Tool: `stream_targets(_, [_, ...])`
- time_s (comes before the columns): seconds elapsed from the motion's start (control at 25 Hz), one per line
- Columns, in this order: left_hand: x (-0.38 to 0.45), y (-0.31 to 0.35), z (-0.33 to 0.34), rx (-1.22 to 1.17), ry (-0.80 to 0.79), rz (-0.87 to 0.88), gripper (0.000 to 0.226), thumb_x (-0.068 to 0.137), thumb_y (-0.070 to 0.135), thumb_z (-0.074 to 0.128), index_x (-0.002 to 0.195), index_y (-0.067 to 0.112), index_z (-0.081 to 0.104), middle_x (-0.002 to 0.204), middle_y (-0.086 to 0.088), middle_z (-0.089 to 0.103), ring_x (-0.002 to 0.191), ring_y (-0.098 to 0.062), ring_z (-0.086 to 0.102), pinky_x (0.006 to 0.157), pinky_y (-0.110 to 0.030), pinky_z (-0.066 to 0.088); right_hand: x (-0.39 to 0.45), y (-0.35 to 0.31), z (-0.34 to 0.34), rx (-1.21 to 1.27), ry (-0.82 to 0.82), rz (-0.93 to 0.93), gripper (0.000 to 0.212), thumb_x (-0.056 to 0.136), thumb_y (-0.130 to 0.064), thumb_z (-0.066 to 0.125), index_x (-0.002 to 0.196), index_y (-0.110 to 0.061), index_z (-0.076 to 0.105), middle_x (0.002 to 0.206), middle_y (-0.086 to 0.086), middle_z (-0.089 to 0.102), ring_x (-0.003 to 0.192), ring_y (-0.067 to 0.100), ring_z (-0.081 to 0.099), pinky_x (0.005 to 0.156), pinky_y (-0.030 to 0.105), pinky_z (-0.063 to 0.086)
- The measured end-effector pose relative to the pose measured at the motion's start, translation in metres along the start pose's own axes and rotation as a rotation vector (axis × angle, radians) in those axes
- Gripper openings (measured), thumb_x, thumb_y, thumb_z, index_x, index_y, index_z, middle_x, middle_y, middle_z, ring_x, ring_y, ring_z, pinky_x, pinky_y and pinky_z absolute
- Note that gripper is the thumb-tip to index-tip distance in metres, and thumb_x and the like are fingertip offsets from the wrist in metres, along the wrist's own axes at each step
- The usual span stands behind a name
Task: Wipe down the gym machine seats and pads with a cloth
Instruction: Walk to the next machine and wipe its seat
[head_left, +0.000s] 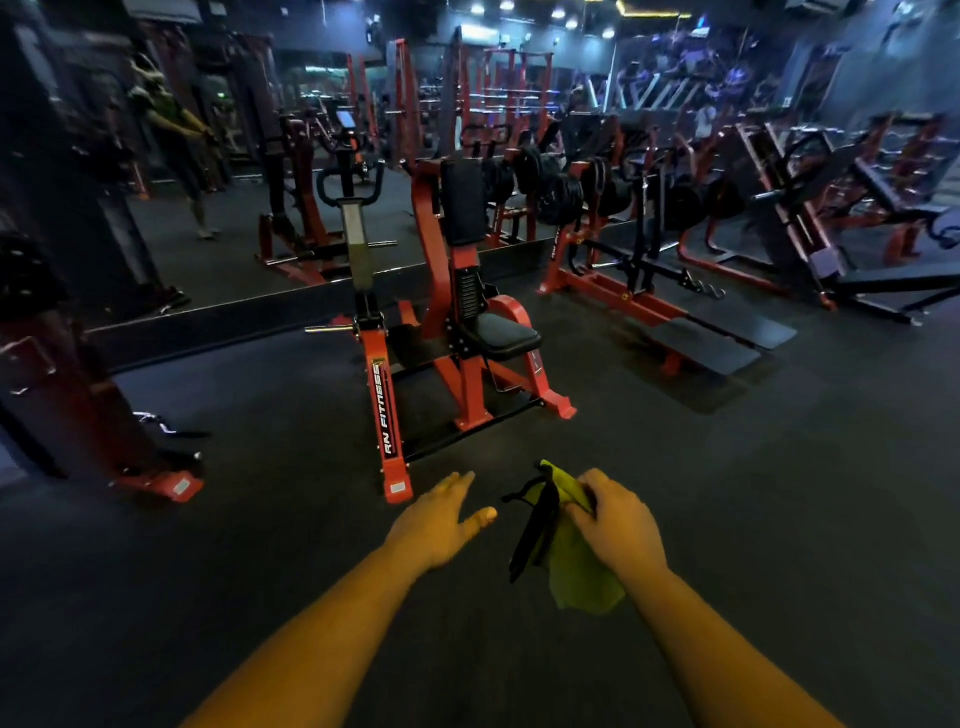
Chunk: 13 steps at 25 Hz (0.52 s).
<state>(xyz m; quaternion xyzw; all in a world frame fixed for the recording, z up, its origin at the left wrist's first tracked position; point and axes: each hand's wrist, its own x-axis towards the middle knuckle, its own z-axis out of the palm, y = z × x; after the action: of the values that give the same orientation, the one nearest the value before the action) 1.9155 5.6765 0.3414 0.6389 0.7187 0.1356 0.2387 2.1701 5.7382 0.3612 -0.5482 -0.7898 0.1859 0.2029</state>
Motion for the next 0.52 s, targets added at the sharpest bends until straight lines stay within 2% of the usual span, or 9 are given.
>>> stream_targets(0.08, [0.064,0.003,0.001,-0.168,0.024,0.003,0.07,0.099,0.059,0.045,0.158,0.024,0.028,0.162,-0.006,0.032,0.148,-0.023,0.034,0.12,-0.037,0.03,0.053,0.013,0.003,0.088,-0.023,-0.05,0.017,0.091,-0.032,0.07,0.102,-0.035,0.057,0.094,-0.011,0.062,0.084,0.01,0.06,0.069,0.032,0.051])
stream_targets(0.16, [0.133,0.006,0.002,-0.323,-0.007,0.002,0.064,0.099,0.054,0.049,0.154,0.023,0.038,0.151,-0.001,0.046,0.138,-0.024,0.047,0.111,-0.03,0.039,0.111,0.029,0.011,0.17,-0.044,-0.094,0.02,0.09,-0.024,0.071,0.104,-0.035,0.061,0.096,-0.013,0.064,0.089,0.007,0.061,0.074,0.029,0.049])
stream_targets(0.24, [0.198,0.004,0.004,-0.402,-0.089,0.021,0.055,0.098,0.047,0.058,0.145,0.018,0.05,0.131,0.002,0.058,0.119,-0.019,0.059,0.09,-0.02,0.044,0.166,0.041,0.02,0.266,-0.047,-0.109,0.019,0.091,-0.019,0.071,0.1,-0.033,0.065,0.095,-0.014,0.065,0.09,0.005,0.061,0.077,0.028,0.049])
stream_targets(0.32, [0.253,0.001,0.003,-0.402,-0.156,0.056,0.036,0.097,0.037,0.065,0.121,0.01,0.066,0.101,-0.001,0.067,0.095,-0.016,0.063,0.07,-0.02,0.046,0.215,0.047,0.022,0.337,-0.045,-0.087,0.017,0.091,-0.016,0.072,0.097,-0.031,0.067,0.092,-0.011,0.066,0.089,0.007,0.063,0.077,0.029,0.05])
stream_targets(0.4, [0.304,-0.004,-0.001,-0.413,-0.156,0.09,0.021,0.095,0.026,0.068,0.101,0.006,0.072,0.084,-0.005,0.068,0.082,-0.018,0.067,0.07,-0.028,0.052,0.257,0.058,0.022,0.35,-0.054,-0.056,0.015,0.091,-0.014,0.072,0.096,-0.027,0.069,0.092,-0.006,0.067,0.089,0.008,0.063,0.077,0.027,0.05])
stream_targets(0.48, [0.357,-0.007,-0.012,-0.478,-0.073,0.094,0.005,0.091,0.006,0.068,0.093,0.005,0.072,0.082,-0.005,0.067,0.082,-0.017,0.064,0.073,-0.029,0.048,0.303,0.076,0.021,0.339,-0.036,-0.017,0.012,0.09,-0.012,0.073,0.096,-0.022,0.068,0.096,-0.005,0.065,0.092,0.007,0.062,0.078,0.025,0.05])
stream_targets(0.52, [0.381,-0.005,-0.022,-0.507,-0.013,0.097,0.013,0.088,-0.003,0.066,0.092,0.007,0.073,0.084,-0.003,0.067,0.083,-0.016,0.062,0.074,-0.026,0.046,0.323,0.088,0.022,0.333,-0.04,0.003,0.013,0.09,-0.011,0.073,0.094,-0.022,0.067,0.098,-0.004,0.064,0.095,0.007,0.061,0.08,0.026,0.049])
